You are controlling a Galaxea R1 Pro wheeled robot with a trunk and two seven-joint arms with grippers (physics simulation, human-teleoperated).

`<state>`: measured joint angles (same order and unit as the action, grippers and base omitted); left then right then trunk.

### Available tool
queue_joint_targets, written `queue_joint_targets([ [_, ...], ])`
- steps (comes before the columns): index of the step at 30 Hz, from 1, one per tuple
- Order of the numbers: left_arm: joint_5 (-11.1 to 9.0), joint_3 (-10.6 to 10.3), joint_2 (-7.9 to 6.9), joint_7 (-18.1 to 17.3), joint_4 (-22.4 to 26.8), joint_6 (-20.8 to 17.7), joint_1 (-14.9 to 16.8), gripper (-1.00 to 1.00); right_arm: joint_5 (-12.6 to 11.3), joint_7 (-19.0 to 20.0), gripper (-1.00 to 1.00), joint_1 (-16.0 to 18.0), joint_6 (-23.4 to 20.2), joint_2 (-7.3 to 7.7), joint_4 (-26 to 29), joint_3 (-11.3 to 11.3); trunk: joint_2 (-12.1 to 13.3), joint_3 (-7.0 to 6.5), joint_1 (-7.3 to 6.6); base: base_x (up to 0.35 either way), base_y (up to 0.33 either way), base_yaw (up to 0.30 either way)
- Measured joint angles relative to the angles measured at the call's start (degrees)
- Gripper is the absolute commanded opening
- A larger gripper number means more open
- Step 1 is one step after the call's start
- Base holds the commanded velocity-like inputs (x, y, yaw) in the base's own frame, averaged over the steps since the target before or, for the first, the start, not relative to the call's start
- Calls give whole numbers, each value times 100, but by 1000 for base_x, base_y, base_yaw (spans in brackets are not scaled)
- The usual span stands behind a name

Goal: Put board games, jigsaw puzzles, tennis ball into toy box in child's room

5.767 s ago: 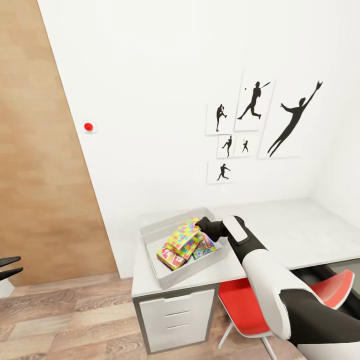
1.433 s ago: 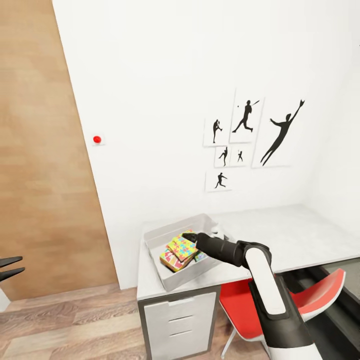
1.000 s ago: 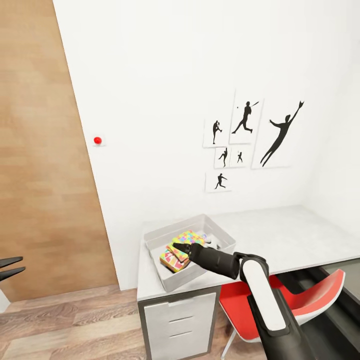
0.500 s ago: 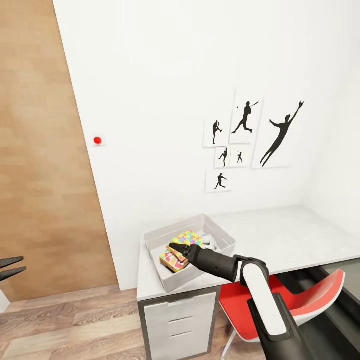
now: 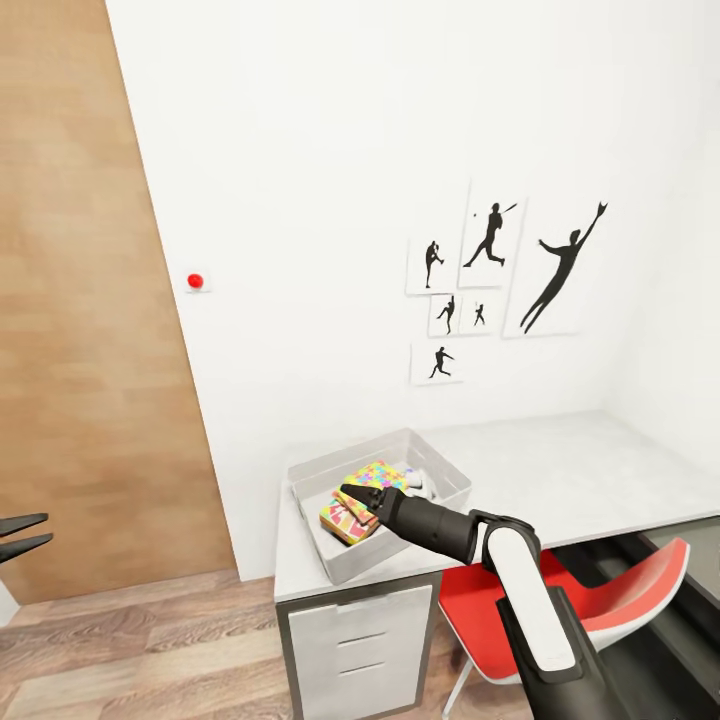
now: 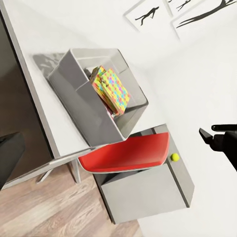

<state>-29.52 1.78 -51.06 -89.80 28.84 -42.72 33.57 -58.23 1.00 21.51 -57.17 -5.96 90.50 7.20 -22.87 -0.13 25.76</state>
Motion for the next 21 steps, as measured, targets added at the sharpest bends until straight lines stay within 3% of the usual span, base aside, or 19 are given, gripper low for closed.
queue_joint_targets([
  [7, -7, 0, 1, 0, 0, 0, 0, 100, 0, 0, 100, 0, 0, 1, 1, -4, 0, -9, 0, 0, 68, -133],
  [21, -6, 0, 0, 0, 0, 0, 0, 100, 2, -4, 100, 0, 4, -3, -6, -4, 0, -14, 0, 0, 19, -14],
])
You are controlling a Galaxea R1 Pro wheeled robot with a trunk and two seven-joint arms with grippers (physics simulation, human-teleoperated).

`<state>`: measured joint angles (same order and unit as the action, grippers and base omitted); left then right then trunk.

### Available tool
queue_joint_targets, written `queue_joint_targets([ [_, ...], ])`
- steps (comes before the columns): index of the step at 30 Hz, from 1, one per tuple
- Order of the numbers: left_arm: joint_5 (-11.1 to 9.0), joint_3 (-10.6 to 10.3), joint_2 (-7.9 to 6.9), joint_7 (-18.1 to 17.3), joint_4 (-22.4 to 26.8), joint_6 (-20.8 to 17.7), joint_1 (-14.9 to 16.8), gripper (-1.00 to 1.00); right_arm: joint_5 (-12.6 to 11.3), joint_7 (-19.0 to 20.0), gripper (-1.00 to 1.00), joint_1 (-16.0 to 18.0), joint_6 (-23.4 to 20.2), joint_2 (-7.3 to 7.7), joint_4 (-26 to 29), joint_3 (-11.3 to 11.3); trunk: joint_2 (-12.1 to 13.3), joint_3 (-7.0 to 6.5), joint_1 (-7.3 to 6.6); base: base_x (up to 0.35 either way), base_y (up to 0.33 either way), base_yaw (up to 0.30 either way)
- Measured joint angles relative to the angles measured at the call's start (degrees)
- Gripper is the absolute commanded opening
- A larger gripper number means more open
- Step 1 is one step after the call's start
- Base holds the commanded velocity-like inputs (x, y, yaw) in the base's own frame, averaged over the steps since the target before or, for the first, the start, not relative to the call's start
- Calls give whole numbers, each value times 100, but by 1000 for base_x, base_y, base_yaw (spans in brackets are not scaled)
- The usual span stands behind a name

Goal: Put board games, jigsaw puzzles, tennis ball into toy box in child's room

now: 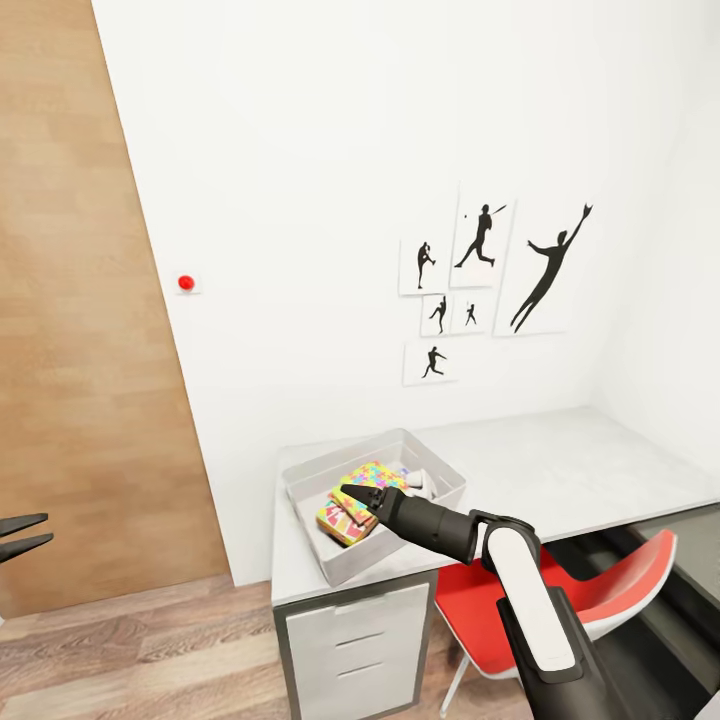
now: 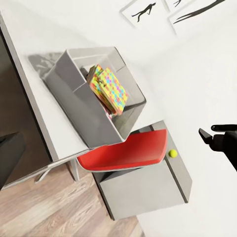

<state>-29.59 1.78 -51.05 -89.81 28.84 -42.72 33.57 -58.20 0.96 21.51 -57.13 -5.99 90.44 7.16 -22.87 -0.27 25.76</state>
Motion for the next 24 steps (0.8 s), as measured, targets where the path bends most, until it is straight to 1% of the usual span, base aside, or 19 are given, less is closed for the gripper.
queue_joint_targets([
  [5, 0, -1, 1, 0, -1, 0, 2, 100, -1, 6, 100, -1, 1, 4, 0, -6, 0, -23, 0, -16, 101, -175],
  [9, 0, -1, 1, 0, 0, 0, 2, 100, -3, 7, 100, -1, 1, 5, 0, -3, 1, -46, 1, -119, 90, -228],
  [21, -3, -4, 1, 0, -2, 0, 4, 100, 2, 6, 100, -1, 5, -3, -7, 0, 2, -64, 3, -257, 113, -269],
  [24, -3, -3, -4, 0, -1, 0, 2, 100, 0, 5, 100, 0, 5, -4, -7, 4, 2, -59, 3, -286, 117, -171],
])
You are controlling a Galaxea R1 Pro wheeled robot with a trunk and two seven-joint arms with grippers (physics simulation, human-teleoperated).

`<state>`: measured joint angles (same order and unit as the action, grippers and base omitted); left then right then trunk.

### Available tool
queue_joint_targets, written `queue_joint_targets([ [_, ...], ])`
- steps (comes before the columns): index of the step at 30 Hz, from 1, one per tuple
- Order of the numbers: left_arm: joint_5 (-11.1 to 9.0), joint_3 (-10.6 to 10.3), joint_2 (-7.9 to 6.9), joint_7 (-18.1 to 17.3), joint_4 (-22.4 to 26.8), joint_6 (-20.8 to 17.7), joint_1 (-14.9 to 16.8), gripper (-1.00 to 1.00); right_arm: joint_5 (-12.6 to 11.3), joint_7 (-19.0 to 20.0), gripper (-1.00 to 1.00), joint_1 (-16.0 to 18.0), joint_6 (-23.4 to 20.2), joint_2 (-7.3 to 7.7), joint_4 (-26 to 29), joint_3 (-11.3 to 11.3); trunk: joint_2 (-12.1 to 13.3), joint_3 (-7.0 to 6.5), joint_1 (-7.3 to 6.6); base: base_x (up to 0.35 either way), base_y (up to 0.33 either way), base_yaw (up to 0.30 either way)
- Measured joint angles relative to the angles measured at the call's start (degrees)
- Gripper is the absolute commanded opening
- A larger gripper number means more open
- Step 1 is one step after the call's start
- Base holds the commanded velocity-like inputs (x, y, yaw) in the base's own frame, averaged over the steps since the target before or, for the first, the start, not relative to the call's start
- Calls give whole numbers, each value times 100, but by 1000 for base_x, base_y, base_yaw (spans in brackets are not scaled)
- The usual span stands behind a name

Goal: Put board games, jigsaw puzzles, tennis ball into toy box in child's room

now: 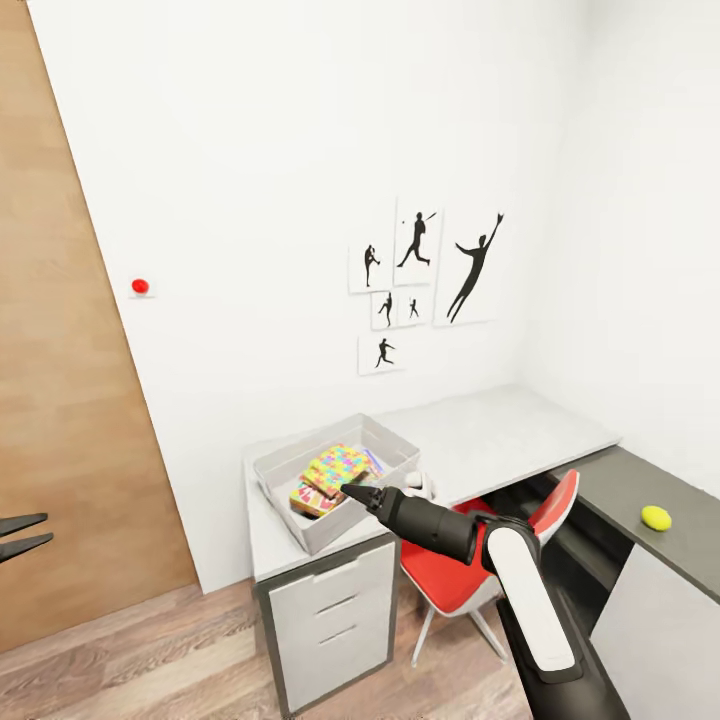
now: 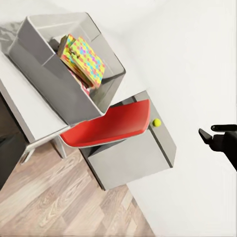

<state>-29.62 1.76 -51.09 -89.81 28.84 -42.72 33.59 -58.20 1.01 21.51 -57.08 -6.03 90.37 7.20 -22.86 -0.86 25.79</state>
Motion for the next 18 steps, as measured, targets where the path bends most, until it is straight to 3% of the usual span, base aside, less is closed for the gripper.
queue_joint_targets([
  [10, -1, 1, -4, 0, 1, 0, -2, 100, -2, 2, 100, 1, 0, -7, -1, 14, 0, 4, 0, -287, 118, -39],
  [18, 1, 0, 1, 0, -1, 0, 1, 100, -2, 1, 100, 0, 0, -9, -1, 13, 0, 25, 0, -274, 117, -186],
])
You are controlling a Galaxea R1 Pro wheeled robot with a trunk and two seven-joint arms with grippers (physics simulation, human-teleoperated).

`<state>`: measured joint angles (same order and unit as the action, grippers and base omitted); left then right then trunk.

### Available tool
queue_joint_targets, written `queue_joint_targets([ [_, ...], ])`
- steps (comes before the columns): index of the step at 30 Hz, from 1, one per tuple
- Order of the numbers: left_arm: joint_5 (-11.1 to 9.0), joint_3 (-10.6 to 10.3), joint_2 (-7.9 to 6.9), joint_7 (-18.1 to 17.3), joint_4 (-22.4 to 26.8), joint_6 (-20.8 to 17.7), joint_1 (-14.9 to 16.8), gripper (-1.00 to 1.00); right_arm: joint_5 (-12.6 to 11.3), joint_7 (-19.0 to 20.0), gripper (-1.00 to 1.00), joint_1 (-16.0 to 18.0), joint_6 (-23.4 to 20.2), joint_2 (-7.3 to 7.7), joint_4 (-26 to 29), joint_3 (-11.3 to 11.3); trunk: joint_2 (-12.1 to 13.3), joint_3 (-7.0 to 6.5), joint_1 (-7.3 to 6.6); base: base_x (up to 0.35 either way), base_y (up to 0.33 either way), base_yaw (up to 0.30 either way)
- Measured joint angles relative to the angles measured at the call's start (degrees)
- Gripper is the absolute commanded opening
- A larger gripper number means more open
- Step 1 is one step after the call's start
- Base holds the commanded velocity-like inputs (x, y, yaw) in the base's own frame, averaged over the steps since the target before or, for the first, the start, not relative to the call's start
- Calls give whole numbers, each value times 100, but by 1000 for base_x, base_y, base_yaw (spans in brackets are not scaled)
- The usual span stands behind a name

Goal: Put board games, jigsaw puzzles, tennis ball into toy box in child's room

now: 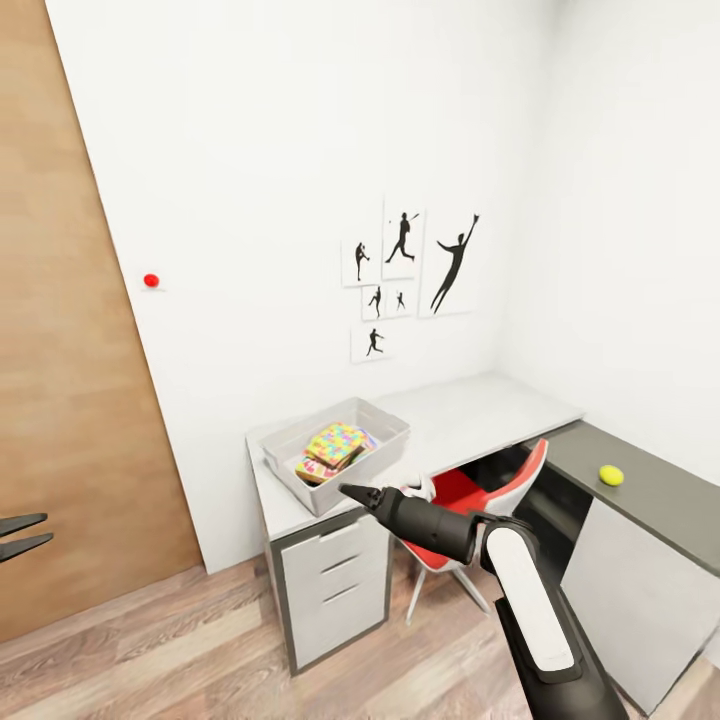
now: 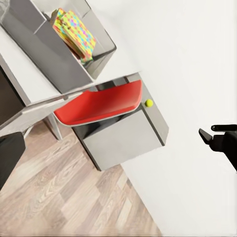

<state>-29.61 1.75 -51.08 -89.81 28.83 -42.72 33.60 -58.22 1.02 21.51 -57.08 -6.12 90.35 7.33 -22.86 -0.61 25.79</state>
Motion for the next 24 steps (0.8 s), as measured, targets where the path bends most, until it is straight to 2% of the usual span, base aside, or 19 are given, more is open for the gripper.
queue_joint_targets([
  [8, 3, 2, 0, 0, -1, 0, 0, 100, 1, 1, 100, 0, 0, 2, 0, 1, -1, 33, -2, -74, 83, -245],
  [24, 2, 2, -4, 0, -1, 0, 0, 100, 1, 2, 100, 0, 0, 8, -3, -8, -1, 78, -3, -4, 5, -266],
])
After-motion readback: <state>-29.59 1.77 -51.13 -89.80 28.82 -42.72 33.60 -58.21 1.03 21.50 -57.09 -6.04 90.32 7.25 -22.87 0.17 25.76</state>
